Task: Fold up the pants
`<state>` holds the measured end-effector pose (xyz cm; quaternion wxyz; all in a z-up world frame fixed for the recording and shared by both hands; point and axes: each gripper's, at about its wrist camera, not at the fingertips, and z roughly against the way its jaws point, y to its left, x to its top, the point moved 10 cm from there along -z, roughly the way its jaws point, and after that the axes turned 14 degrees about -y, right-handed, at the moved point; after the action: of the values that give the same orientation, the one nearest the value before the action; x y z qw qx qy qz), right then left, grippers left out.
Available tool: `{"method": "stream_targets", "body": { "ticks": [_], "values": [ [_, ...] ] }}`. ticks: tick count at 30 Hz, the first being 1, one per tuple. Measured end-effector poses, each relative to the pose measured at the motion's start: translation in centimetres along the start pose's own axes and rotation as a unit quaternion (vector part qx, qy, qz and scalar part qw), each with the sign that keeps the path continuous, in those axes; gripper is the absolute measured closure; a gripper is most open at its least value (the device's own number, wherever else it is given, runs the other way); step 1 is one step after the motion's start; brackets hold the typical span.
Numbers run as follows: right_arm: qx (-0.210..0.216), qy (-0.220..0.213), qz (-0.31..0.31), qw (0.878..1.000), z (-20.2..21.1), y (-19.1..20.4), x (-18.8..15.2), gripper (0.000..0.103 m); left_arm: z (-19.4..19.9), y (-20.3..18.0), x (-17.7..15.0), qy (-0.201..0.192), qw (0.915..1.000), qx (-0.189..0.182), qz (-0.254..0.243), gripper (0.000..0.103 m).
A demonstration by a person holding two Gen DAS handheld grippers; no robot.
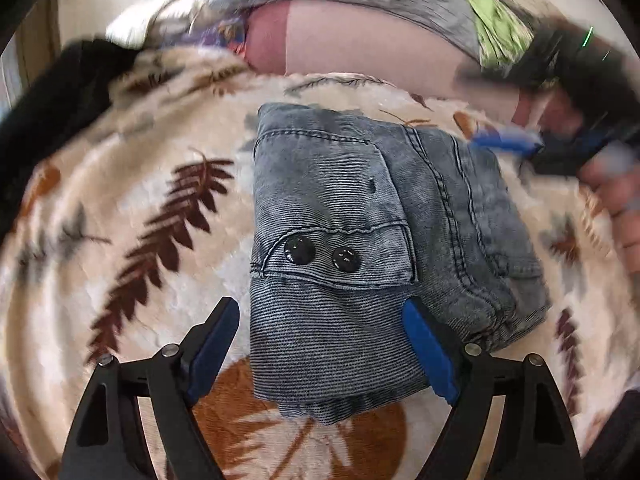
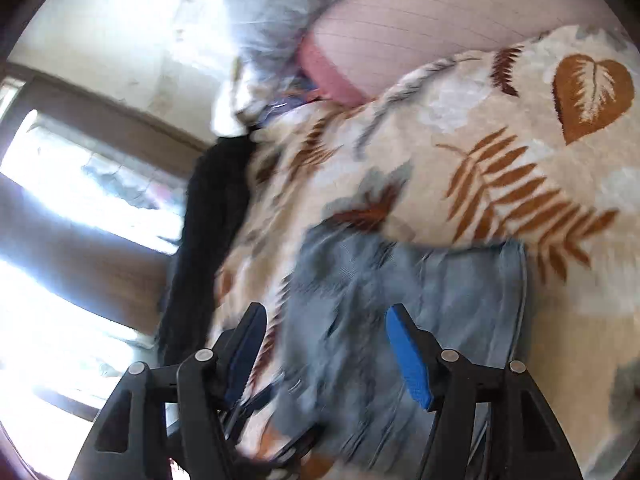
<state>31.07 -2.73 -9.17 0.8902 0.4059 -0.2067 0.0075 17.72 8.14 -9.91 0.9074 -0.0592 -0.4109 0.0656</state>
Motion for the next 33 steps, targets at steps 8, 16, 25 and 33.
{"method": "stream_targets", "body": {
  "ticks": [8,16,25,33],
  "values": [
    [0.012,-0.050,-0.003,0.999,5.0,-0.4,-2.3,0.037,1.0,0.0,-0.1,-0.016,0.9995,-0.002,0.028,0.016],
    [-0.126,-0.192,0.174,0.958,19.3,-0.7,-11.4,0.027,10.5,-4.1,1.1,-0.137,0.9905,0.002,0.011,0.016],
    [-0.220,-0.179,0.249,0.926,22.5,-3.1,-18.9,0.003,14.2,-7.2,-3.3,-0.124,0.9907,0.055,-0.008,0.014],
    [-0.221,-0.162,0.258,0.927,22.7,-2.4,-19.8,0.000,16.7,-6.2,-3.8,-0.122,0.9887,0.086,-0.007,0.014]
  ]
}}
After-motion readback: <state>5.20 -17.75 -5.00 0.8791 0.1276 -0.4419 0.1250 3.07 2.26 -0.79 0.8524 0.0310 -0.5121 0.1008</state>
